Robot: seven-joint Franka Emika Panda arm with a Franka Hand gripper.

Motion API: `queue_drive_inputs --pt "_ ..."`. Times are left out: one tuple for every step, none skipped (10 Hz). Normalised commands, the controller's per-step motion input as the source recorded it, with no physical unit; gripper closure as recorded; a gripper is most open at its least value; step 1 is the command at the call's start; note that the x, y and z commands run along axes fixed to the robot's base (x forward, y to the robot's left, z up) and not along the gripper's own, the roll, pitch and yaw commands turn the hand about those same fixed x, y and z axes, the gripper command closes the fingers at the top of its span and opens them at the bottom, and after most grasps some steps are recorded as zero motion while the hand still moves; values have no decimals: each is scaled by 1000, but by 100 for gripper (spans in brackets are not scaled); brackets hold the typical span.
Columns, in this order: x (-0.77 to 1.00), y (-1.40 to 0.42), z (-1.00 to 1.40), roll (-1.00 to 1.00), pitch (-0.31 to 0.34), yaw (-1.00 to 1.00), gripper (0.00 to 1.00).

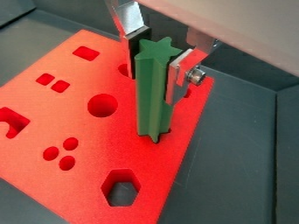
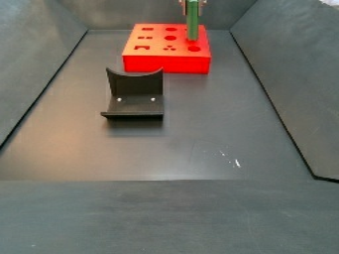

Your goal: Insert the star object.

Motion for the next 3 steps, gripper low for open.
queue_drive_inputs --pt "-34 0 -331 -70 -46 134 100" --pt "0 0 0 0 0 20 100" --pt "0 0 0 0 0 0 100"
